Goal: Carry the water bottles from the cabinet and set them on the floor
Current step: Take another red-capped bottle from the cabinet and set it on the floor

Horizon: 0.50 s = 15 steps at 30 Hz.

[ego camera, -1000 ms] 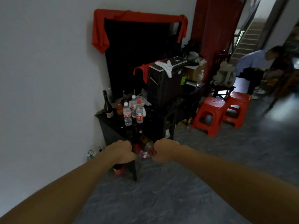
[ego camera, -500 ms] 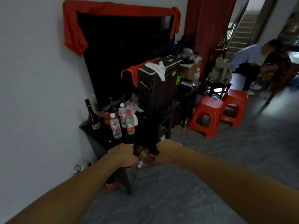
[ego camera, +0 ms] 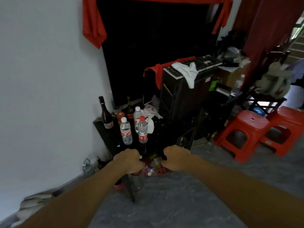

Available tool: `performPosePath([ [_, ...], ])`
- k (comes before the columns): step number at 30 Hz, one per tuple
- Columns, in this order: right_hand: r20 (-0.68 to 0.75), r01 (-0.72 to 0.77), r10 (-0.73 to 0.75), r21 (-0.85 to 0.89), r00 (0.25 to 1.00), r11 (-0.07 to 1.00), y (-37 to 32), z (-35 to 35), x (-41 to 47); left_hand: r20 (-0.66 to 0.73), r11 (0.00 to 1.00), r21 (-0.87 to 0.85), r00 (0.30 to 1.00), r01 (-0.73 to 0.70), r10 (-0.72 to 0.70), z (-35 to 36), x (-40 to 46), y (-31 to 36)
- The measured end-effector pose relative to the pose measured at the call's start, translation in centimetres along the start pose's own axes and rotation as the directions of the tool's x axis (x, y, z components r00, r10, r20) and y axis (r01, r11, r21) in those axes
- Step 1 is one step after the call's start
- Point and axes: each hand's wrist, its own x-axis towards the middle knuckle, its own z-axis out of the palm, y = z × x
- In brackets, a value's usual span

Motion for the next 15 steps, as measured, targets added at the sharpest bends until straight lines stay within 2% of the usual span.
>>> performPosePath([
  [8, 0.045, 0.035, -0.036, 0.027, 0.998, 0.999, 0.4, -0.6, 8.4, -0.022, 0.996, 0.028, 0.996, 0.087, -0.087, -0.7, 6.7, -2.7],
  [12, 0.063, 0.027, -0.029, 0.034, 0.998, 0.999, 0.7, -0.6, 13.5, 0.012, 0.994, -0.064, 0.996, 0.094, -0.093, -1.5, 11.0, -4.5],
  [15, 0.071, 0.012, -0.014, 0.033, 0.997, 0.999, 0.9, -0.4, 17.4, -0.029, 0.977, -0.195, 0.995, 0.088, -0.096, -1.6, 14.1, -6.1],
])
